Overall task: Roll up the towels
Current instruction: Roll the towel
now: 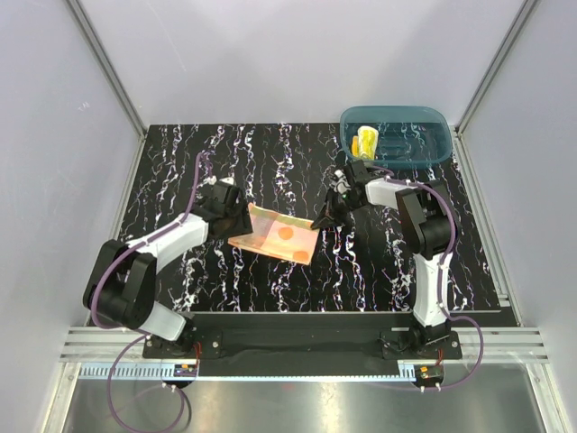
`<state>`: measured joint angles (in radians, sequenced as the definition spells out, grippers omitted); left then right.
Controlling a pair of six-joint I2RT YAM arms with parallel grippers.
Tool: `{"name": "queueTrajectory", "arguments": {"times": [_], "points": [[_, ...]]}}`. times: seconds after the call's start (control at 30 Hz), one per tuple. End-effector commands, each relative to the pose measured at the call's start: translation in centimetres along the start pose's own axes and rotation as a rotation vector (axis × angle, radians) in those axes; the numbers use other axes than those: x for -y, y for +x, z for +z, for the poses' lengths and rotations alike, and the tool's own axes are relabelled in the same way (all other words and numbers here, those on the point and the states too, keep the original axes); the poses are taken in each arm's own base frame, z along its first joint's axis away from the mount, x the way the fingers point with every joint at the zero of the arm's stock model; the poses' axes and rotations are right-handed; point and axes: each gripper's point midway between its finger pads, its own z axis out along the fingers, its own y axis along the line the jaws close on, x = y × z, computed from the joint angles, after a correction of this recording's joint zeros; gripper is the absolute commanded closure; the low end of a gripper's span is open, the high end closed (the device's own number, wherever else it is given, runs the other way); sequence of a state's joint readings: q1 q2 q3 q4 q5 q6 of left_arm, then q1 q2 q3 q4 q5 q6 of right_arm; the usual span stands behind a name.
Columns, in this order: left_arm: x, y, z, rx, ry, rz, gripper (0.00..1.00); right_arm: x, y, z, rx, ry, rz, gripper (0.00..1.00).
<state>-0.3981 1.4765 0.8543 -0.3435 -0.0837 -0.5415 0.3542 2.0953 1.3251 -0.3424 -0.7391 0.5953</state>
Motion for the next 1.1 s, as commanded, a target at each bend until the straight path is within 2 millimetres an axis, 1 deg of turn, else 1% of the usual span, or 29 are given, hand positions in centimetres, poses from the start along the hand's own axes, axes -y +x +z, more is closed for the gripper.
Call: {"name": "queueTrajectory", "arguments": {"times": [0.0,0.03,0.1,0.23,0.27,0.37,0.4,0.43,0.47,0.5,0.53,0.57,0.6,0.63,0.67,0.7,0.73,0.77,0.8,0.83,0.87,0.9,0.93,0.97,1.0,1.03,1.07], "points": [[-1.1,0.5,0.9,0.004,-0.038,0.018,0.4,3.2,-0.6,-0.5,0.009,0.059,0.036,1.0],[-1.4,1.0,1.2,-0.009,-0.047,0.02,0.4,3.8,-0.6,-0.7,0.013,0.07,0.042,1.0],[-1.5,1.1,1.6,-0.01,-0.048,0.019,0.4,4.6,-0.3,-0.7,0.012,0.094,0.048,1.0],[-1.9,2.0,2.8,-0.043,-0.068,0.016,0.4,4.9,0.4,-0.7,0.001,0.093,0.051,1.0],[-1.9,2.0,2.9,-0.044,-0.071,0.014,0.41,4.9,0.5,-0.8,-0.001,0.094,0.051,1.0],[-2.1,2.0,2.9,-0.047,-0.084,0.007,0.41,3.8,0.5,-1.7,0.011,0.086,0.031,0.99],[-1.9,1.5,2.6,-0.035,-0.086,0.007,0.41,2.8,0.2,-2.6,0.031,0.072,0.01,0.98],[-2.0,0.8,2.2,-0.013,-0.096,0.007,0.41,2.3,0.4,-3.1,0.03,0.074,-0.002,0.94],[-2.2,0.7,1.7,-0.017,-0.111,0.009,0.41,1.4,0.1,-3.7,0.045,0.066,-0.019,0.91],[-1.9,-0.3,1.2,0.006,-0.108,0.01,0.4,0.0,-0.1,-4.9,0.072,0.051,-0.049,0.87],[-1.7,-1.2,0.4,0.034,-0.111,0.011,0.39,-0.6,0.1,-5.6,0.078,0.052,-0.057,0.84],[-1.8,-1.4,-0.3,0.029,-0.125,0.013,0.38,-1.4,0.1,-6.3,0.088,0.046,-0.069,0.79],[-1.7,-2.1,-0.8,0.041,-0.127,0.018,0.37,-3.2,-0.2,-7.7,0.124,0.023,-0.105,0.75],[-1.0,-3.9,-2.1,0.089,-0.113,0.015,0.37,-4.2,0.0,-8.5,0.13,0.004,-0.113,0.7],[-1.0,-4.3,-2.9,0.091,-0.117,0.02,0.36,-5.3,0.0,-9.3,0.147,-0.012,-0.128,0.63],[-0.7,-5.0,-3.7,0.109,-0.111,0.027,0.35,-7.0,0.2,-10.9,0.18,-0.039,-0.162,0.59],[0.2,-7.0,-5.6,0.171,-0.09,0.026,0.35,-7.9,0.4,-11.7,0.199,-0.051,-0.18,0.56],[0.5,-6.9,-6.7,0.168,-0.094,0.041,0.35,-8.7,0.7,-12.6,0.219,-0.061,-0.201,0.5],[1.0,-7.5,-8.0,0.194,-0.089,0.061,0.35,-10.3,1.4,-14.5,0.262,-0.079,-0.242,0.45],[1.6,-9.2,-10.6,0.276,-0.083,0.068,0.34,-10.9,1.7,-15.6,0.297,-0.08,-0.266,0.41],[3.1,-8.9,-12.0,0.297,-0.062,0.114,0.34,-11.1,2.2,-16.4,0.323,-0.076,-0.286,0.36],[3.6,-9.1,-13.3,0.336,-0.06,0.133,0.33,-12.8,3.0,-18.7,0.403,-0.099,-0.35,0.16],[3.6,-10.0,-15.5,0.413,-0.069,0.134,0.26,-12.6,2.6,-19.8,0.484,-0.063,-0.362,0.01],[5.2,-9.8,-16.5,0.452,-0.018,0.162,0.19,-11.4,3.0,-19.9,0.524,-0.03,-0.358,0.0],[5.6,-10.1,-17.2,0.488,0.02,0.139,0.11,-12.2,3.0,-22.0,0.639,-0.036,-0.397,0.0],[6.4,-10.1,-19.1,0.529,0.123,0.083,0.01,-11.5,2.5,-22.8,0.715,-0.008,-0.385,0.0],[7.2,-10.0,-19.0,0.562,0.206,0.07,0.01,-10.6,3.2,-22.9,0.746,-0.005,-0.386,0.0]]}}
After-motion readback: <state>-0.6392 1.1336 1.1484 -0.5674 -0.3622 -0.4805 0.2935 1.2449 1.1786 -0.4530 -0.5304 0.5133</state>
